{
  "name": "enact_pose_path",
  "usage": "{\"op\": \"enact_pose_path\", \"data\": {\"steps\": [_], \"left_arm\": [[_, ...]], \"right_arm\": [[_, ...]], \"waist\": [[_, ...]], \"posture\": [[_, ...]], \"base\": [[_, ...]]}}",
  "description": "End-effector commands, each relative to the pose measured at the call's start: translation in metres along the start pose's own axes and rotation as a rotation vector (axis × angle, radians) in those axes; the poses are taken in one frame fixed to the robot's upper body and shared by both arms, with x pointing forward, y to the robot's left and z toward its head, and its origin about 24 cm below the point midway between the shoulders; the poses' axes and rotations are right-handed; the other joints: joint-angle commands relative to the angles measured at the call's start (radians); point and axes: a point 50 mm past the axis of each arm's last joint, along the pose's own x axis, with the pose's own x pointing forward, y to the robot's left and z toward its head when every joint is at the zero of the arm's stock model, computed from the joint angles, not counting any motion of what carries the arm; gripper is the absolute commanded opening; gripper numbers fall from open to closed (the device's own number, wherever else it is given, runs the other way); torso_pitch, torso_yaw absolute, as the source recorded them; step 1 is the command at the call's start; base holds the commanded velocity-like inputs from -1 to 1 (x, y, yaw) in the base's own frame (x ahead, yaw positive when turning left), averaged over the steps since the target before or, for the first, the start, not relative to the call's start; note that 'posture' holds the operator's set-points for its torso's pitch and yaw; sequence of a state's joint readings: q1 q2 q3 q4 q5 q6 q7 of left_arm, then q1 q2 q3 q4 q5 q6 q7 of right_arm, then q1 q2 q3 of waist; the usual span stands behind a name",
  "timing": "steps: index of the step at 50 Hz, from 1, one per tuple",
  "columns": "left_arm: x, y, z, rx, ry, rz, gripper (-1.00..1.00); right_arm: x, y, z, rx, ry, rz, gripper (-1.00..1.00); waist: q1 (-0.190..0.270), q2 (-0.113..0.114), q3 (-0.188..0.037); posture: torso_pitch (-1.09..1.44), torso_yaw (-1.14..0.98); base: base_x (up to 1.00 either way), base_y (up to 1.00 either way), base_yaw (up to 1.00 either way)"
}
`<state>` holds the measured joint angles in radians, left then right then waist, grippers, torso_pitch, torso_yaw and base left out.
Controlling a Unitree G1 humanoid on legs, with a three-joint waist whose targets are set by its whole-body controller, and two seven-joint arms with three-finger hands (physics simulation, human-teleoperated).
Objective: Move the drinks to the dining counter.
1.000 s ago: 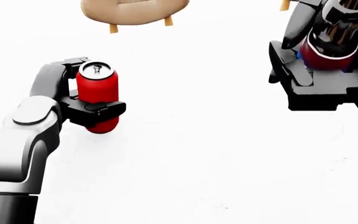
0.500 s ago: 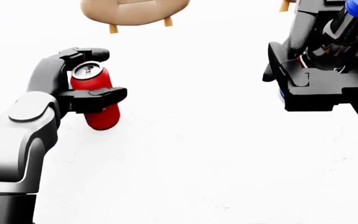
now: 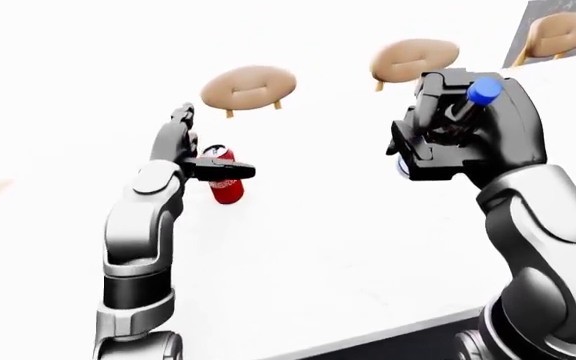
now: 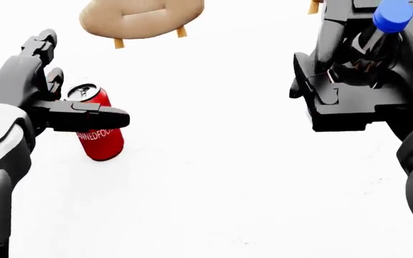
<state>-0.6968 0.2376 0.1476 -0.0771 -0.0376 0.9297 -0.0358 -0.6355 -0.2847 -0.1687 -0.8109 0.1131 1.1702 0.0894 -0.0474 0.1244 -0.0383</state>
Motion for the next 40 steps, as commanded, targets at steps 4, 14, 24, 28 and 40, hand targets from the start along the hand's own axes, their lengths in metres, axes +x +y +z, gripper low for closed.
{"op": "enact_pose_path", "data": {"steps": [4,14,24,28,40], "left_arm": [[-0.027,-0.001,-0.008,-0.007,-0.023,-0.019,1.00],[-0.074,-0.001,0.020,-0.034,-0.125,-0.084,1.00],[-0.093,-0.002,0.032,-0.034,-0.170,-0.105,1.00],[-0.093,-0.003,0.030,-0.030,-0.172,-0.108,1.00],[-0.093,-0.004,0.034,-0.042,-0.187,-0.106,1.00]], "right_arm": [[0.004,0.006,0.009,0.011,-0.068,-0.007,-1.00],[0.022,0.036,-0.018,0.000,0.004,0.041,-1.00],[0.030,0.050,-0.051,-0.004,0.067,0.042,-1.00],[0.030,0.050,-0.056,-0.012,0.087,0.034,-1.00],[0.033,0.047,-0.085,-0.012,0.202,0.011,-1.00]], "waist": [[0.003,-0.026,0.002],[0.005,-0.001,-0.001],[-0.002,0.001,0.006],[-0.004,-0.002,0.009],[-0.006,-0.003,0.006]], "posture": [[0.00,0.00],[0.00,0.00],[0.00,0.00],[0.00,0.00],[0.00,0.00]], "base": [[0.00,0.00,0.00],[0.00,0.00,0.00],[0.00,0.00,0.00],[0.00,0.00,0.00],[0.00,0.00,0.00]]}}
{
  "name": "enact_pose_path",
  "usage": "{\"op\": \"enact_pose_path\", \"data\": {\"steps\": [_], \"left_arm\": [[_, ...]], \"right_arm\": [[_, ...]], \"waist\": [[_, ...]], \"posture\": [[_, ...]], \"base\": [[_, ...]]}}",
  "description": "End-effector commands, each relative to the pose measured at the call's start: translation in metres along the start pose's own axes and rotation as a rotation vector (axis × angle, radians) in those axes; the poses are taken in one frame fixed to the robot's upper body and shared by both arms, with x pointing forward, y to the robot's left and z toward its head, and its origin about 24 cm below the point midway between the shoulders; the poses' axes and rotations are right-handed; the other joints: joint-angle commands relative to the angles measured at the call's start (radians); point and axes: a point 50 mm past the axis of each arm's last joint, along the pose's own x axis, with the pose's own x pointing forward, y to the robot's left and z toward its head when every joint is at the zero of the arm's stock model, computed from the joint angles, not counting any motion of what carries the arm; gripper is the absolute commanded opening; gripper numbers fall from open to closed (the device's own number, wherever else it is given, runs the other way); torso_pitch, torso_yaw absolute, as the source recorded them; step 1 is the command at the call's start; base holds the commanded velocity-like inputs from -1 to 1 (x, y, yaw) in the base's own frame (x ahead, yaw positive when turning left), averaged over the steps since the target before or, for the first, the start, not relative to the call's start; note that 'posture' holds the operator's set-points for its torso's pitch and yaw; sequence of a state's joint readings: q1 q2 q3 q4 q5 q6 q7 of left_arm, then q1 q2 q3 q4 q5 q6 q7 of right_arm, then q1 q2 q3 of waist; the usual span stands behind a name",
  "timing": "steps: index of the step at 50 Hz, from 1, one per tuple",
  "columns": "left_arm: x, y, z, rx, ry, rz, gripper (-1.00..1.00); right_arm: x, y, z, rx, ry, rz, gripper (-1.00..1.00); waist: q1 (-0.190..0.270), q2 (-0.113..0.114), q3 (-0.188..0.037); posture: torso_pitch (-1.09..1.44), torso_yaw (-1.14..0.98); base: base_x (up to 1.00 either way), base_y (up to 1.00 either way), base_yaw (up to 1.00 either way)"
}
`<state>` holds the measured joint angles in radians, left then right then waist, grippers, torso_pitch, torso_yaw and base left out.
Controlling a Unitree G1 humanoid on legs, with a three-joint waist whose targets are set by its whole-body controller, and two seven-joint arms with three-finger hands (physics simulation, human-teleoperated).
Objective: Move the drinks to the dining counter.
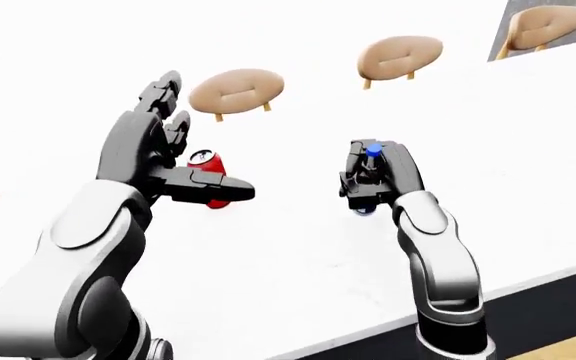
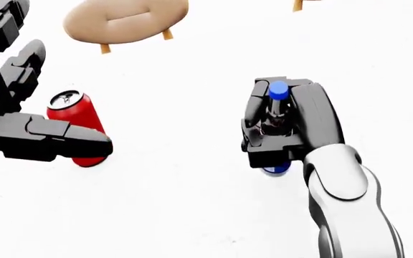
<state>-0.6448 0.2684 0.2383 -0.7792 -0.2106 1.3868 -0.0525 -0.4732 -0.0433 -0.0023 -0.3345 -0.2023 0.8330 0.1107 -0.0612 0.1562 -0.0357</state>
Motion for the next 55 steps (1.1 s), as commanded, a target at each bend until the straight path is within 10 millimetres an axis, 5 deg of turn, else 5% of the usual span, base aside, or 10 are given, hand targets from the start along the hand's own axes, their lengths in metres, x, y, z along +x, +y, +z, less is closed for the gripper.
{"op": "enact_pose_path", "data": {"steps": [1,15,18,25,36,44,46,47,55], "left_arm": [[-0.002,-0.003,-0.011,-0.028,0.014,-0.001,1.00],[-0.004,-0.002,-0.006,-0.036,-0.001,0.002,1.00],[-0.004,-0.004,-0.009,-0.036,-0.001,-0.004,1.00],[-0.004,-0.004,-0.008,-0.035,-0.003,-0.005,1.00],[-0.005,-0.005,-0.008,-0.031,-0.003,-0.004,1.00],[-0.004,-0.004,-0.008,-0.029,-0.002,-0.005,1.00],[-0.005,-0.004,-0.007,-0.029,-0.003,-0.004,1.00],[-0.005,-0.004,-0.007,-0.027,0.001,-0.006,1.00],[-0.007,-0.004,-0.005,-0.024,-0.004,-0.008,1.00]], "right_arm": [[-0.001,0.000,0.019,-0.004,-0.108,-0.004,-1.00],[0.004,-0.002,0.002,-0.018,-0.054,-0.025,-1.00],[0.005,-0.003,0.000,-0.026,-0.051,-0.033,-0.56],[0.005,-0.005,0.000,-0.032,-0.050,-0.036,-0.19],[0.006,-0.008,-0.001,-0.033,-0.055,-0.036,-0.20],[0.006,-0.011,-0.003,-0.034,-0.052,-0.043,0.02],[0.007,-0.011,-0.004,-0.035,-0.050,-0.039,0.14],[0.007,-0.010,-0.005,-0.037,-0.049,-0.032,0.36],[0.006,-0.015,-0.007,-0.024,-0.044,-0.032,0.70]], "waist": [[0.008,-0.035,0.004],[0.015,-0.051,0.007],[0.016,-0.055,0.004],[0.022,-0.056,-0.001],[0.026,-0.060,0.002],[0.027,-0.059,0.004],[0.028,-0.059,0.005],[0.028,-0.060,0.005],[0.029,-0.063,0.007]], "posture": [[0.00,0.00],[0.00,0.00],[0.00,0.00],[0.00,0.00],[0.00,0.00],[0.00,0.00],[0.00,0.00],[0.00,0.00],[0.00,0.00]], "base": [[0.00,0.00,0.00],[0.00,0.00,0.00],[0.00,0.00,0.00],[0.00,0.00,0.00],[0.00,0.00,0.00],[0.00,0.00,0.00],[0.00,0.00,0.00],[0.00,0.00,0.00],[0.00,0.00,0.00]]}}
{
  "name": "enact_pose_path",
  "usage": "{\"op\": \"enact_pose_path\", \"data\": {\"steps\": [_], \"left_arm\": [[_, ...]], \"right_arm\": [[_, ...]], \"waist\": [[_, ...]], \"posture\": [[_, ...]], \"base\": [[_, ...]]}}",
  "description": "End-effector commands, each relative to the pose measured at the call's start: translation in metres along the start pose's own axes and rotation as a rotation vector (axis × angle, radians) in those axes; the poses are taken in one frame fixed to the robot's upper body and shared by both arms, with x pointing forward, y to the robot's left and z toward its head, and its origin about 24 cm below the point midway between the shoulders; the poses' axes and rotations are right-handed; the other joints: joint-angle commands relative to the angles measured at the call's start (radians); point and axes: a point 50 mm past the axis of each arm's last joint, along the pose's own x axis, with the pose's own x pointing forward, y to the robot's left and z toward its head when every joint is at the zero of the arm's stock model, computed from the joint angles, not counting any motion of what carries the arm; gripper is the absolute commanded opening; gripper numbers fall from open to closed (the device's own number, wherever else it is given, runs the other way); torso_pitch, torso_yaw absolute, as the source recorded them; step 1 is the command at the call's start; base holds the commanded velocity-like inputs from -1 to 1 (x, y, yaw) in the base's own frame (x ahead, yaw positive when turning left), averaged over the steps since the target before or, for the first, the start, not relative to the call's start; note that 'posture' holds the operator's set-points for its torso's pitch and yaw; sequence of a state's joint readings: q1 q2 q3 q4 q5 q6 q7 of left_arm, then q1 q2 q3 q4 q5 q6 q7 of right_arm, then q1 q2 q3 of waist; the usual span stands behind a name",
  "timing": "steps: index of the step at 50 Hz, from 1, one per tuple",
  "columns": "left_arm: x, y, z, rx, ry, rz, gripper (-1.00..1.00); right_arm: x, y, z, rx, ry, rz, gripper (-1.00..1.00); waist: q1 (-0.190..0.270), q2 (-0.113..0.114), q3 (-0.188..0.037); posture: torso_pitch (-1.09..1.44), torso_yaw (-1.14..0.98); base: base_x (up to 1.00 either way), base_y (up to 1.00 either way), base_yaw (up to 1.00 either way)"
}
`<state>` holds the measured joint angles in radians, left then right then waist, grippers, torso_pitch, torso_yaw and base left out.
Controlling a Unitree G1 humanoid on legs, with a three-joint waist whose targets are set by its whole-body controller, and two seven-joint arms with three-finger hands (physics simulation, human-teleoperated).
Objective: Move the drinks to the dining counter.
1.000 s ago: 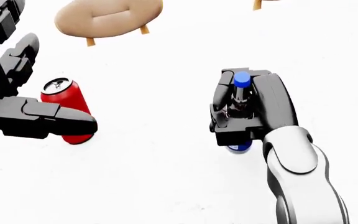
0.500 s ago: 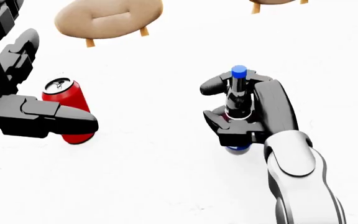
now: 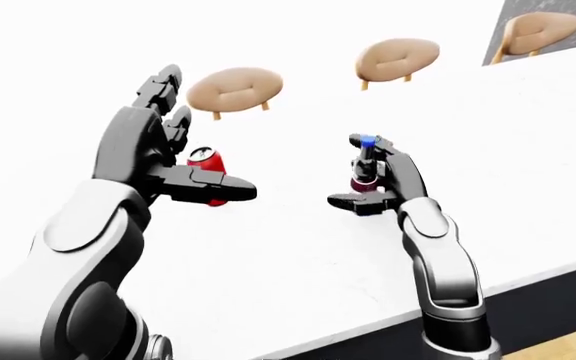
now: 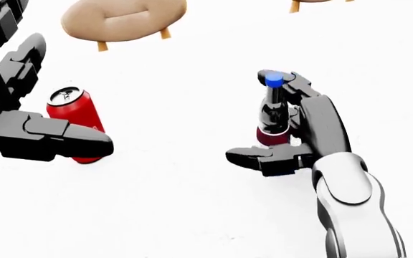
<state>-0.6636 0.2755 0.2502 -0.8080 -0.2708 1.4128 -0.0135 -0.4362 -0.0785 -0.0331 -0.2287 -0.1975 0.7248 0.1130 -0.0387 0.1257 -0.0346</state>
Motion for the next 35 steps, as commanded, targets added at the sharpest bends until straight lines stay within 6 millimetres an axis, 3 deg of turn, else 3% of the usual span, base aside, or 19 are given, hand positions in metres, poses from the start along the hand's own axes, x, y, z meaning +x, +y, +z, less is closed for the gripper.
{"op": "enact_pose_path", "data": {"steps": [1,2,11,18,28,35], "left_arm": [[-0.004,-0.002,-0.010,-0.021,0.018,0.003,1.00],[-0.004,-0.002,-0.010,-0.020,0.017,0.003,1.00],[-0.011,0.002,-0.012,-0.021,0.013,0.010,1.00],[-0.026,0.016,-0.006,-0.013,-0.005,0.037,1.00],[-0.051,0.045,0.010,0.027,-0.041,0.109,1.00],[-0.074,0.067,0.007,0.046,-0.028,0.167,1.00]], "right_arm": [[-0.002,-0.006,0.016,0.006,-0.083,-0.011,0.77],[-0.002,-0.007,0.016,0.008,-0.082,-0.012,1.00],[-0.012,-0.034,0.020,0.072,-0.097,-0.047,1.00],[-0.037,-0.066,0.047,0.139,-0.162,-0.107,1.00],[-0.072,-0.105,0.078,0.192,-0.255,-0.187,1.00],[-0.112,-0.135,0.101,0.241,-0.339,-0.250,1.00]], "waist": [[0.007,-0.033,0.007],[0.008,-0.034,0.007],[0.011,-0.033,0.009],[0.013,-0.028,0.013],[0.015,-0.055,0.047],[0.018,-0.073,0.076]], "posture": [[0.00,0.00],[0.00,0.00],[0.00,0.00],[0.00,0.00],[0.00,0.00],[0.00,0.00]], "base": [[0.00,0.00,0.00],[0.00,0.00,0.00],[0.00,0.00,0.00],[0.00,0.00,0.00],[0.00,0.00,0.00],[0.00,0.00,0.00]]}}
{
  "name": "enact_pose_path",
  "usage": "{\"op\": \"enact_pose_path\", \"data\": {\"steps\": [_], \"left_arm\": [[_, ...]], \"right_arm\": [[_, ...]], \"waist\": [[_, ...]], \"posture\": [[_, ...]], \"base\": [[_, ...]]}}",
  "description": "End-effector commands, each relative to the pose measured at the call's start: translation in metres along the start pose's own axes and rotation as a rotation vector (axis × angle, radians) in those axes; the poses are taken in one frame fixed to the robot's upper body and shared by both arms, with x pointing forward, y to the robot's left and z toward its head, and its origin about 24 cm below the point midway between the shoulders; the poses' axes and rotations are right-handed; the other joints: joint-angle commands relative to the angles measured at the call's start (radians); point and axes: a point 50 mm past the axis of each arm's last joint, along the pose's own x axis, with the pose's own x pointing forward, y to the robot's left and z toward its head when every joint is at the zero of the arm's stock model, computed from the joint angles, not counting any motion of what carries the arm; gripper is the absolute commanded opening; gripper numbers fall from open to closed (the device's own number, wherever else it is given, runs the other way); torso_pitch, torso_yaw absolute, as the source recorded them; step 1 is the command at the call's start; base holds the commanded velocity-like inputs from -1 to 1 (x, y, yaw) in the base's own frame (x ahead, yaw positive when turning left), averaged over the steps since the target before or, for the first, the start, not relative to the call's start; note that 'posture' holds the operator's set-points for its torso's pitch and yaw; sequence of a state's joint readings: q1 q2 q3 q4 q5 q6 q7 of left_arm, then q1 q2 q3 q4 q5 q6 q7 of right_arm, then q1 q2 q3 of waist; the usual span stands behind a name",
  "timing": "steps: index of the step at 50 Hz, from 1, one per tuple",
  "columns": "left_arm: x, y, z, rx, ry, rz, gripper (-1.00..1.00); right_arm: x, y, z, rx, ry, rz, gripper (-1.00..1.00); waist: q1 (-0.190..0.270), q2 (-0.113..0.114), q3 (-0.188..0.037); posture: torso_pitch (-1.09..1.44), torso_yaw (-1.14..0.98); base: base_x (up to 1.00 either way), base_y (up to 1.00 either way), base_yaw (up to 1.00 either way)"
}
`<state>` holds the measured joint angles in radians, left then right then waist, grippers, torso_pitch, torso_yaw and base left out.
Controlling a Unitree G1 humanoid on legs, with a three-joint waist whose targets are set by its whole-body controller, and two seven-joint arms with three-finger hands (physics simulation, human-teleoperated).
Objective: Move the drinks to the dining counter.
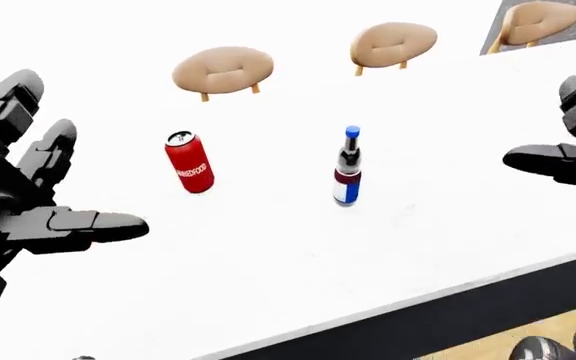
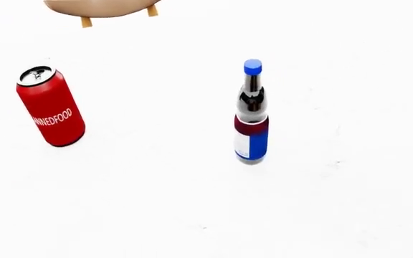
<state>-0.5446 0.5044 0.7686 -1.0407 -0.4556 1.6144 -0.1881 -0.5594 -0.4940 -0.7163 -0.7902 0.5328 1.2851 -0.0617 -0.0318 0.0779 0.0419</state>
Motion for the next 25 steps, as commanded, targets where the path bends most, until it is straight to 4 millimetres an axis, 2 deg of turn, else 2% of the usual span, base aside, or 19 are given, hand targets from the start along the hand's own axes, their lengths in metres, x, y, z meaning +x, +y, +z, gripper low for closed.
{"op": "enact_pose_path", "data": {"steps": [1,7,12,16,25], "left_arm": [[-0.005,-0.001,-0.001,0.028,0.014,-0.026,1.00],[-0.022,0.019,0.009,0.039,-0.013,0.028,1.00],[-0.040,0.038,0.023,0.035,-0.028,0.076,1.00],[-0.057,0.041,0.034,0.028,-0.035,0.100,1.00],[-0.078,0.054,0.043,0.036,-0.053,0.127,1.00]], "right_arm": [[-0.005,0.000,0.010,0.015,-0.042,0.037,1.00],[-0.017,-0.018,0.021,0.029,-0.075,0.007,1.00],[-0.031,-0.028,0.039,0.041,-0.113,-0.008,1.00],[-0.039,-0.035,0.048,0.057,-0.136,-0.026,1.00],[-0.055,-0.052,0.067,0.079,-0.182,-0.064,1.00]], "waist": [[0.012,-0.028,0.002],[0.013,-0.042,0.019],[0.017,-0.057,0.031],[0.017,-0.064,0.037],[0.029,-0.080,0.040]], "posture": [[0.00,0.00],[0.00,0.00],[0.00,0.00],[0.00,0.00],[0.00,0.00]], "base": [[0.00,0.00,0.00],[0.00,0.00,0.00],[0.00,0.00,0.00],[0.00,0.00,0.00],[0.00,0.00,0.00]]}}
